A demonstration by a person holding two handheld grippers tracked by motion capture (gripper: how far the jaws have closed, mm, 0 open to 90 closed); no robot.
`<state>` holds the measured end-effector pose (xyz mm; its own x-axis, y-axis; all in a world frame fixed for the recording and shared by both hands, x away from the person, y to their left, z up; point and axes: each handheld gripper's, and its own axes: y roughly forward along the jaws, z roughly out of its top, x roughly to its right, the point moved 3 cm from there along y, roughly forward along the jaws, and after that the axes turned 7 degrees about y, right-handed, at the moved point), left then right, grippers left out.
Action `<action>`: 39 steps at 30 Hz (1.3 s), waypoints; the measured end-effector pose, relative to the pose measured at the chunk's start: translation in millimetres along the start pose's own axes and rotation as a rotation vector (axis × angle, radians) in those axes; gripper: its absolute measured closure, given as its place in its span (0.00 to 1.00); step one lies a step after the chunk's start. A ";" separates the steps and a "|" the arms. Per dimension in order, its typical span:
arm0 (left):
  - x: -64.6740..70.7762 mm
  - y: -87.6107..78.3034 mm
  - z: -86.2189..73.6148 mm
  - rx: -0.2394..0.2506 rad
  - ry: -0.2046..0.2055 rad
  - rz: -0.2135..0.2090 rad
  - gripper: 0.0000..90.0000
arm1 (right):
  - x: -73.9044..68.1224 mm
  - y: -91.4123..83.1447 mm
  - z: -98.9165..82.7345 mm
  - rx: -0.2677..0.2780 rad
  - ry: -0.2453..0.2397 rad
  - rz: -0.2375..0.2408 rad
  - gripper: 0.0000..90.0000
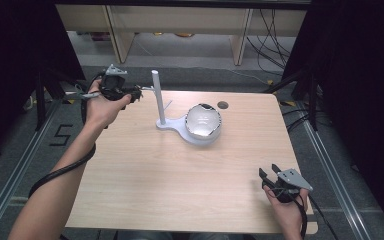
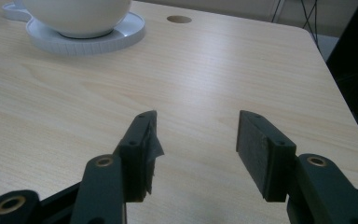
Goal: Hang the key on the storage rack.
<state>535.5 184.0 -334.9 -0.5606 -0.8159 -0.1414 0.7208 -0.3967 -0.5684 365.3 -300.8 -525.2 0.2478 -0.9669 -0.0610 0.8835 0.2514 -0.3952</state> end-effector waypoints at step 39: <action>-1.2 25.4 5.7 -0.061 0.023 -0.001 0.75 | 1.5 -0.8 0.2 -0.009 0.021 0.000 0.54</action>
<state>556.8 172.5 -344.5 -0.5706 -0.8057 -0.1591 0.6947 -0.3703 -0.6167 365.0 -302.5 -524.8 0.2391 -0.9677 -0.0799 0.8798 0.2507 -0.4039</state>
